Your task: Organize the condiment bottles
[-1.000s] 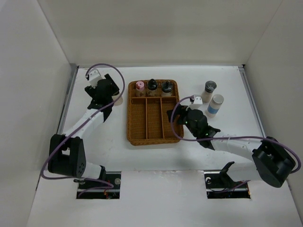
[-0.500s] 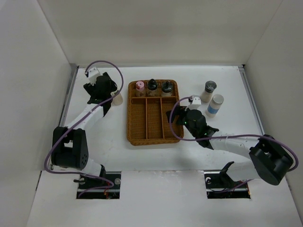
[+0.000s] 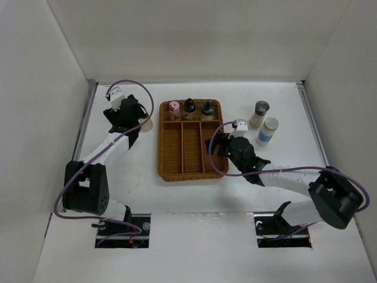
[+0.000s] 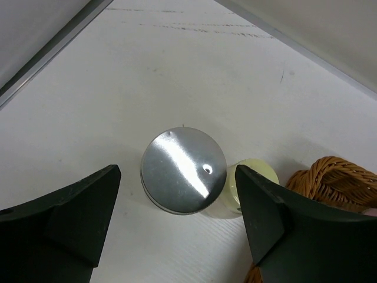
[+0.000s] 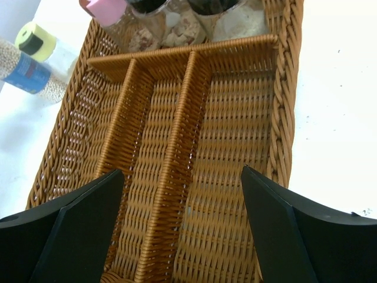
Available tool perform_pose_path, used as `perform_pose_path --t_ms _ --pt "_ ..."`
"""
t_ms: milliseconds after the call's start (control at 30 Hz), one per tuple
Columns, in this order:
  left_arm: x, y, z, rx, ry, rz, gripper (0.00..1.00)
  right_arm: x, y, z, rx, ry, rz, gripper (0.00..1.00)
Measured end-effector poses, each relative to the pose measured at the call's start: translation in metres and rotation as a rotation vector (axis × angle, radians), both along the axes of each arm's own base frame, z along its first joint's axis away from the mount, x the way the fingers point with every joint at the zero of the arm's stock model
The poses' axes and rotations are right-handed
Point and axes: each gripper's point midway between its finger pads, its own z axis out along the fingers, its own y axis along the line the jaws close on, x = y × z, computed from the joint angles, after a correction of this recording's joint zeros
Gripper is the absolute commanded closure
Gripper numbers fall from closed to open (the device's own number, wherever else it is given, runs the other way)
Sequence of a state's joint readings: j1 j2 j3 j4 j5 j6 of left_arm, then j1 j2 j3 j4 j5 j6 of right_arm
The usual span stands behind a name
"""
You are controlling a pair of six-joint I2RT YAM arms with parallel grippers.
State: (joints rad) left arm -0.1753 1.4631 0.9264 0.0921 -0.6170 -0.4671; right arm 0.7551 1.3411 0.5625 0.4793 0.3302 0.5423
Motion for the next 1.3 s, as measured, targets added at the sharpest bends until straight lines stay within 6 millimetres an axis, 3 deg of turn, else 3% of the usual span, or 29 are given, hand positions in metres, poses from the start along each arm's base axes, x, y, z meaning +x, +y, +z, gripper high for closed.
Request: perform_pose_path --t_ms 167,267,333,433,567,667,800,900,1000,1100,1300 --pt "0.004 0.001 -0.016 -0.001 0.038 -0.005 0.34 -0.001 0.002 0.0 -0.007 -0.002 0.008 0.12" --pt "0.008 0.002 -0.026 -0.004 0.058 -0.004 0.56 -0.001 0.002 0.0 -0.01 -0.004 0.008 0.12" --pt "0.008 0.003 -0.026 0.0 0.058 -0.001 0.65 -0.001 0.002 0.0 -0.011 -0.005 0.009 0.12" --pt "0.004 0.002 -0.024 0.002 0.054 -0.001 0.68 -0.001 0.002 0.0 -0.013 -0.006 0.01 0.12" --pt "-0.025 -0.002 -0.014 0.027 0.039 0.0 0.68 -0.001 0.002 0.0 -0.013 -0.006 0.011 0.12" --pt "-0.054 -0.012 0.013 0.043 -0.016 -0.024 0.68 -0.002 0.003 0.0 -0.013 -0.006 0.013 0.12" --pt "-0.077 -0.038 0.059 0.021 -0.135 -0.093 0.67 -0.003 0.004 -0.001 -0.014 -0.005 0.016 0.12" --pt "-0.082 -0.064 0.072 0.006 -0.163 -0.161 0.67 -0.003 0.004 0.0 -0.013 -0.006 0.016 0.12" --pt "-0.077 -0.103 0.064 -0.009 -0.131 -0.263 0.67 -0.003 0.003 0.0 -0.014 -0.005 0.016 0.13" --pt "-0.069 -0.143 0.042 -0.02 -0.069 -0.366 0.67 -0.003 0.004 0.0 -0.013 -0.006 0.016 0.13" --pt "-0.051 -0.18 0.027 -0.045 -0.048 -0.444 0.67 -0.003 0.004 0.0 -0.013 -0.006 0.016 0.13"
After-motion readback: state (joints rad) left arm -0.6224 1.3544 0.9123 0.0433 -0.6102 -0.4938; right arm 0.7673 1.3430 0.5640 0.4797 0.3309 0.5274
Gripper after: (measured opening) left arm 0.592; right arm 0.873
